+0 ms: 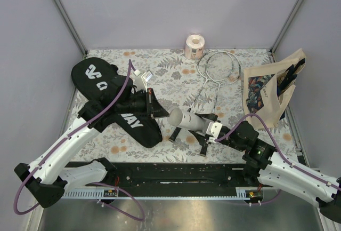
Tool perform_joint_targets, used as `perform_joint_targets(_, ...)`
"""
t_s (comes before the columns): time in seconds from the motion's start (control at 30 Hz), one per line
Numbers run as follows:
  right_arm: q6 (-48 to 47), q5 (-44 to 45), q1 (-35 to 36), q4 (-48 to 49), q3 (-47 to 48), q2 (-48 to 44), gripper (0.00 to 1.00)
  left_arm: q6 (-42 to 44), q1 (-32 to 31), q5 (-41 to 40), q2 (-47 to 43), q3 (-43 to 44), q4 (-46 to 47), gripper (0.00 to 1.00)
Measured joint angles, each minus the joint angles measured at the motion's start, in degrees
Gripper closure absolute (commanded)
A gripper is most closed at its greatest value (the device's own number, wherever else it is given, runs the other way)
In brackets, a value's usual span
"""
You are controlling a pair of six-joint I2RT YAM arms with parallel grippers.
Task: Pack up the badminton gear
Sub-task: Close the lid on the shuttle tube.
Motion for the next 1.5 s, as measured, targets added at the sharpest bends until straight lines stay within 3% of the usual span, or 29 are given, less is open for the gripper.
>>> perform_joint_targets(0.63,0.0,0.5,0.0,0.0,0.0,1.2,0.62,0.2,0.1,0.3,0.0,-1.9,0.3,1.0)
perform_joint_targets(1.07,0.0,0.5,0.0,0.0,0.0,1.4,0.62,1.4,0.1,-0.1,0.3,-1.9,0.2,0.64)
perform_joint_targets(1.5,0.3,0.6,0.0,1.3,0.3,3.7,0.62,2.6,0.1,-1.8,0.2,-1.9,0.0,0.6)
